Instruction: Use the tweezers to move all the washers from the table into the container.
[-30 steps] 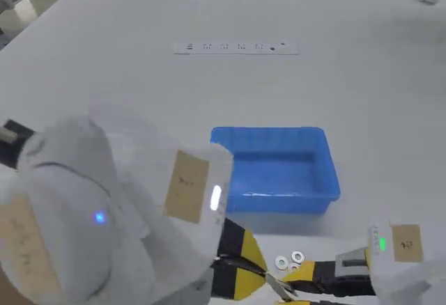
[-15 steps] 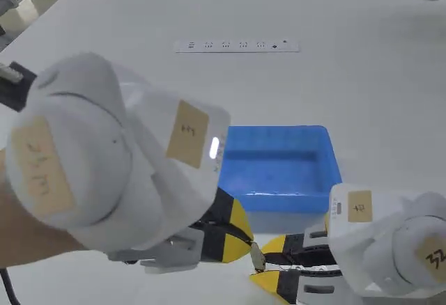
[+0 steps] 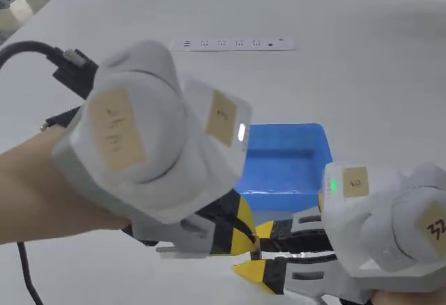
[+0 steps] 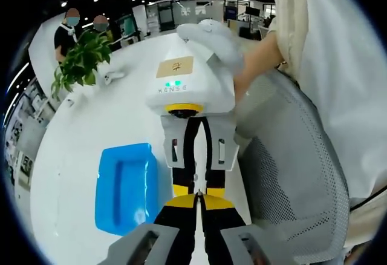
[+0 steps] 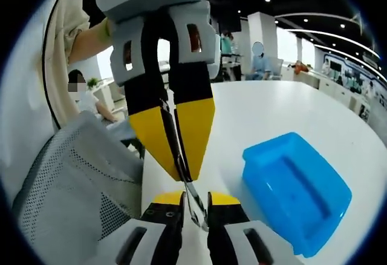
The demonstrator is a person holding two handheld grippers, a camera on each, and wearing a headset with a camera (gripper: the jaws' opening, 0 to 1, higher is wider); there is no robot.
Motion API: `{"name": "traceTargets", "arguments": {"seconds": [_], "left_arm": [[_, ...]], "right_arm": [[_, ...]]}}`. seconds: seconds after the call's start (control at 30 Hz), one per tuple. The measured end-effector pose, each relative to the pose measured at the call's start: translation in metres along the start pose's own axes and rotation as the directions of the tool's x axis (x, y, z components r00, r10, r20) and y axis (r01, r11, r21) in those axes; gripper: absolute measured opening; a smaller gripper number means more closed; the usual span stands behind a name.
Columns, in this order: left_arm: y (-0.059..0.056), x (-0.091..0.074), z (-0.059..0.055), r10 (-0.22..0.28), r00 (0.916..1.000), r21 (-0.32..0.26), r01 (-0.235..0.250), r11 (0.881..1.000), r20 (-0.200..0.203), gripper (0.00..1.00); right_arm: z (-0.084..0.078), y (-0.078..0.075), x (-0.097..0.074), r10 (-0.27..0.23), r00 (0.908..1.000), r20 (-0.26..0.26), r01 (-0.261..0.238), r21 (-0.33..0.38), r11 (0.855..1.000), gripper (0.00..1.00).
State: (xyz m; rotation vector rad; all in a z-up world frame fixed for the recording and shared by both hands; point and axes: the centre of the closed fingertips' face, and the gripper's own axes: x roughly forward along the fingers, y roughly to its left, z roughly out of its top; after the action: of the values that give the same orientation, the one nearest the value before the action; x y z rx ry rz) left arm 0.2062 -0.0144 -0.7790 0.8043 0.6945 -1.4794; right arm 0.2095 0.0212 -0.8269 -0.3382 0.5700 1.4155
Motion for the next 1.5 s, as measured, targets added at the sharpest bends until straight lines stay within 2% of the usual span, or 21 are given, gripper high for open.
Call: {"name": "traceTargets", "arguments": {"seconds": [0.13,0.2,0.33,0.37,0.47,0.57,0.6,0.67,0.7,0.77,0.87,0.97,1.0,1.1,1.13,1.17,1.2,1.27,1.33,1.43,1.5], "left_arm": [[0.002,-0.001,-0.002,0.016,0.9994,-0.042,-0.015,0.999,0.03,0.0],[0.002,-0.003,-0.002,0.038,0.9962,-0.118,-0.029,0.993,0.078,0.05],[0.002,-0.012,0.001,0.142,0.9691,-0.332,-0.068,0.941,0.202,0.25],[0.004,-0.015,0.001,0.182,0.9539,-0.383,-0.08,0.92,0.238,0.3],[0.001,-0.022,-0.002,0.333,0.8852,-0.578,-0.093,0.81,0.325,0.47],[-0.006,-0.025,-0.015,0.448,0.8396,-0.688,-0.13,0.714,0.307,0.54],[-0.008,-0.027,-0.019,0.5,0.8127,-0.718,-0.153,0.679,0.299,0.55],[-0.011,-0.029,-0.023,0.557,0.7785,-0.761,-0.165,0.627,0.29,0.57],[-0.013,-0.031,-0.026,0.598,0.7525,-0.782,-0.186,0.595,0.276,0.58],[-0.015,-0.033,-0.029,0.652,0.7132,-0.81,-0.208,0.548,0.258,0.63],[-0.014,-0.031,-0.034,0.703,0.6777,-0.82,-0.265,0.507,0.216,0.75],[-0.009,-0.033,-0.042,0.76,0.6291,-0.834,-0.323,0.446,0.163,0.84],[-0.005,-0.036,-0.042,0.78,0.604,-0.831,-0.343,0.437,0.161,0.87],[0.002,-0.046,-0.045,0.821,0.5543,-0.803,-0.423,0.419,0.136,0.93],[0.004,-0.05,-0.048,0.837,0.5325,-0.805,-0.44,0.399,0.124,0.96],[0.005,-0.052,-0.05,0.847,0.5194,-0.811,-0.444,0.38,0.112,0.98],[0.005,-0.053,-0.052,0.848,0.5183,-0.816,-0.442,0.373,0.107,0.98],[0.006,-0.058,-0.054,0.861,0.4981,-0.824,-0.441,0.356,0.105,0.99],[0.007,-0.065,-0.055,0.879,0.4659,-0.828,-0.45,0.335,0.102,0.99],[0.009,-0.071,-0.056,0.896,0.433,-0.817,-0.48,0.32,0.097,0.99],[0.009,-0.073,-0.057,0.902,0.4231,-0.815,-0.489,0.311,0.09,0.99]], "right_arm": [[-0.01,-0.001,0.007,-0.007,0.9993,-0.036,0.006,-0.02,1.0,0.05],[-0.01,-0.004,0.005,-0.02,0.9992,-0.034,0.02,-0.011,1.0,0.05],[-0.012,-0.011,0.001,-0.045,0.9988,-0.019,0.046,0.039,0.998,0.04],[-0.012,-0.012,0.001,-0.049,0.9986,-0.016,0.05,0.048,0.998,0.04],[-0.012,-0.018,-0.003,-0.062,0.9976,0.03,0.056,0.179,0.982,0.03],[-0.012,-0.022,-0.007,-0.062,0.9947,0.082,0.034,0.308,0.951,0.03],[-0.011,-0.026,-0.01,-0.074,0.9913,0.108,0.031,0.354,0.935,0.03],[-0.009,-0.029,-0.015,-0.082,0.9861,0.144,0.013,0.425,0.905,0.03],[-0.005,-0.032,-0.019,-0.092,0.9797,0.178,0.001,0.458,0.889,0.03],[-0.002,-0.036,-0.027,-0.105,0.9719,0.211,-0.019,0.512,0.859,0.03],[0.005,-0.042,-0.041,-0.125,0.9627,0.24,-0.026,0.541,0.841,0.03],[0.013,-0.051,-0.056,-0.143,0.9546,0.261,-0.029,0.561,0.828,0.03],[0.017,-0.055,-0.062,-0.153,0.9508,0.269,-0.027,0.565,0.825,0.03],[0.022,-0.064,-0.073,-0.177,0.9521,0.25,0.011,0.549,0.836,0.03],[0.024,-0.068,-0.077,-0.181,0.952,0.246,0.019,0.545,0.838,0.03],[0.026,-0.072,-0.08,-0.189,0.9503,0.247,0.025,0.547,0.837,0.03],[0.027,-0.075,-0.082,-0.198,0.9485,0.247,0.032,0.547,0.837,0.03],[0.031,-0.083,-0.087,-0.211,0.9454,0.248,0.045,0.542,0.839,0.03],[0.033,-0.092,-0.091,-0.234,0.9415,0.242,0.07,0.541,0.838,0.03],[0.031,-0.109,-0.093,-0.275,0.9361,0.219,0.122,0.533,0.837,0.03],[0.026,-0.122,-0.092,-0.303,0.9332,0.193,0.161,0.53,0.832,0.03]]}}
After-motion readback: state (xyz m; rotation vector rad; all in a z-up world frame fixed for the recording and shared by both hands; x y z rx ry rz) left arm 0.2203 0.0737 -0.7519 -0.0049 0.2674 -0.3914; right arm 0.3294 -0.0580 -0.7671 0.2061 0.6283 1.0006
